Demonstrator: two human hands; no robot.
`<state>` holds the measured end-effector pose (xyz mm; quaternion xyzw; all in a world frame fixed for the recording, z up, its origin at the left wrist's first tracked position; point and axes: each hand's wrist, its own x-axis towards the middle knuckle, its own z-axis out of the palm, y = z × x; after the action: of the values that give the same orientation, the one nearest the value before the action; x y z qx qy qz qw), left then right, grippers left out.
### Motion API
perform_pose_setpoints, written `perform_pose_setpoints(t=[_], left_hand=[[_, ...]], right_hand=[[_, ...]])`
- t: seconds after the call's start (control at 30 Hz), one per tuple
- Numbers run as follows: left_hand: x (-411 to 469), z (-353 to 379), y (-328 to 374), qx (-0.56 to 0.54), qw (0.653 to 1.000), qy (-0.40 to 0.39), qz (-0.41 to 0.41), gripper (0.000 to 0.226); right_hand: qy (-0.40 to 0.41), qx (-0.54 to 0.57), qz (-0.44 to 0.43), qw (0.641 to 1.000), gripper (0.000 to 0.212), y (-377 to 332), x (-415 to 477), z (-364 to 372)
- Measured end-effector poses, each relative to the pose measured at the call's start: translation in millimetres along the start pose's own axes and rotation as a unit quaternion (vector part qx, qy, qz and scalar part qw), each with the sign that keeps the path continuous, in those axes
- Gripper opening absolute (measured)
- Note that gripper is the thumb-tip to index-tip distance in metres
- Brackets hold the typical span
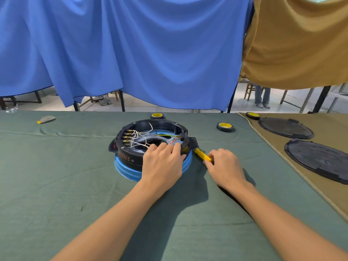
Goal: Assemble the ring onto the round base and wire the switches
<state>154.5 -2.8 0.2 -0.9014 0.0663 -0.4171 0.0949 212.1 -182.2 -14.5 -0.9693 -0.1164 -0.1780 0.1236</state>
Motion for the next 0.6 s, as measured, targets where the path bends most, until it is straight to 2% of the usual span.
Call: perform_pose_setpoints(t=[0.13, 0.3, 0.43, 0.6], left_hand=[[3.0, 5.8, 7.5, 0.007, 0.999, 0.040, -0.003, 0.023], [-12.3, 13.6, -11.1, -0.001, 0.992, 0.106, 0.063, 0.032], [-23.1, 16.7, -20.9, -0.032, 0.995, 0.100, -0.002, 0.041], [-24.0, 17.9, -21.9, -0.065, 0.993, 0.100, 0.002, 0.044]], right_hand=[[0.049, -0.028, 0.030, 0.998, 0.025, 2.5, -1.3, 0.6], [0.062, -0.038, 0.087, 0.994, 0.019, 13.7, -3.2, -5.2], [0.075, -0.014, 0.100, 0.992, 0.023, 13.5, -9.7, -3.4], [0.079, -0.015, 0.105, 0.991, 0.022, 12.4, -14.0, -4.0]])
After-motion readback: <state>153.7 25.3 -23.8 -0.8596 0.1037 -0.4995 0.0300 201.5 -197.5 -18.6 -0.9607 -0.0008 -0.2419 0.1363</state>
